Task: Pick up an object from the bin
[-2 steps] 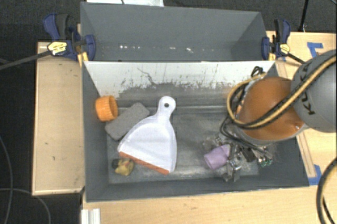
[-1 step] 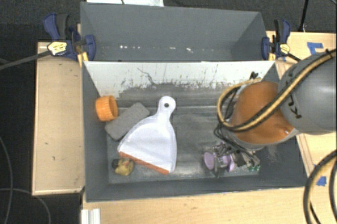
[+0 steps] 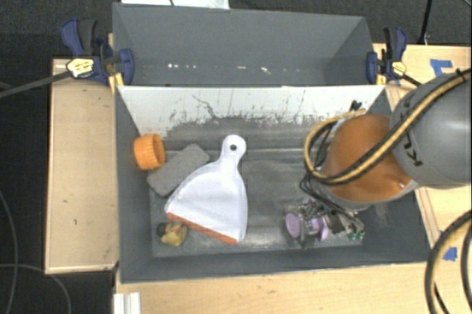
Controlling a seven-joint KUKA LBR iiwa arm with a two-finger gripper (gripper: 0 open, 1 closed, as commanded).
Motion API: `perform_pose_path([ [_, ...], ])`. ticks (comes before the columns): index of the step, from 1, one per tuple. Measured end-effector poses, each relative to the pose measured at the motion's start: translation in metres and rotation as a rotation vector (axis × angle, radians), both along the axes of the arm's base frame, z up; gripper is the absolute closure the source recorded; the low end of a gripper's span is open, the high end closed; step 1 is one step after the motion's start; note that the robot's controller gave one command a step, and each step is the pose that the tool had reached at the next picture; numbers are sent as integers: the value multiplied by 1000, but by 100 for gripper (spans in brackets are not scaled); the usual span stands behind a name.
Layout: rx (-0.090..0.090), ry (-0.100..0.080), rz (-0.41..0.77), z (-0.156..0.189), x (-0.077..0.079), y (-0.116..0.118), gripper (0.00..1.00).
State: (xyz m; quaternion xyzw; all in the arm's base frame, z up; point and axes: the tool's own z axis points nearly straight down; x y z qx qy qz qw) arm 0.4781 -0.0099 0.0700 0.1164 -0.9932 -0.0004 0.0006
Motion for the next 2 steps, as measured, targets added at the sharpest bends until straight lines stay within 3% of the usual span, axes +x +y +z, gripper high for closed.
perform_pose_path([
  [2,0,8,0,25,-3,0,100],
])
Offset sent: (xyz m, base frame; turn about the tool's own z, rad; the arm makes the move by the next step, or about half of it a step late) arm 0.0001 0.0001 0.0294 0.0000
